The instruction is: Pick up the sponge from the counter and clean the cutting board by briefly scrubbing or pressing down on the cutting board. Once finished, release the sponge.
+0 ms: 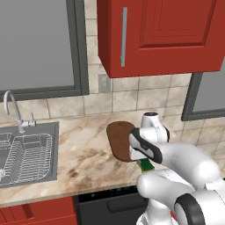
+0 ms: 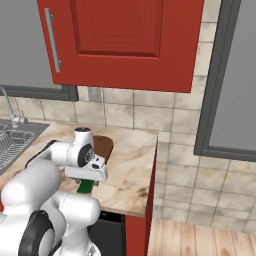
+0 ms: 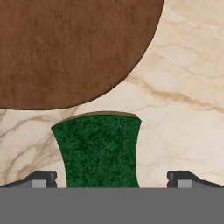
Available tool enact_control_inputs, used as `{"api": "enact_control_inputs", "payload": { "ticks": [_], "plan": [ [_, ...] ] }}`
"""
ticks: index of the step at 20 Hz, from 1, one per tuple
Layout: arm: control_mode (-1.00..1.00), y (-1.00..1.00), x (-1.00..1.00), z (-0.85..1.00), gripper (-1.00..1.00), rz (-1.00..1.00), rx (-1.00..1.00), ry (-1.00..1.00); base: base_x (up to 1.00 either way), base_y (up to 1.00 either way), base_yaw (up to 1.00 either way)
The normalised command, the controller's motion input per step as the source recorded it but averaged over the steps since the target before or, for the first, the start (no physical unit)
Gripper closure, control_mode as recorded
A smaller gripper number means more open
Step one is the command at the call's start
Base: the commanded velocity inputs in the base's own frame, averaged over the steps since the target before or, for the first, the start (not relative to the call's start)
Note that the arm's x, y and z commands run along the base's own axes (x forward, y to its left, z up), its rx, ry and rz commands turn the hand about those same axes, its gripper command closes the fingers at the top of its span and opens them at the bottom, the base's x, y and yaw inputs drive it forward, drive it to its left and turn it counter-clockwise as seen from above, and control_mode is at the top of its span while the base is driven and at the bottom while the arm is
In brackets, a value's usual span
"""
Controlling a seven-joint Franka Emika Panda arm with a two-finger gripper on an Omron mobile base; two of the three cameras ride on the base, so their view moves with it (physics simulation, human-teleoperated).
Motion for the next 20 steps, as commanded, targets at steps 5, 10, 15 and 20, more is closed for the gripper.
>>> {"api": "enact_control_inputs", "payload": {
  "ticks": [5,10,15,20],
  "plan": [
    [-1.0,0.04,-0.2,-0.49,-1.0,0.08,0.0,0.0,0.0,0.0,0.0],
    [-1.0,0.03,-0.22,-0.46,-1.0,0.08,0.0,0.0,0.0,0.0,0.0],
    [-1.0,0.01,-0.25,-0.44,-1.0,0.08,0.0,0.0,0.0,0.0,0.0],
    [-1.0,0.0,-0.22,-0.45,-1.0,0.07,0.0,0.0,0.0,0.0,0.0]
  ]
}}
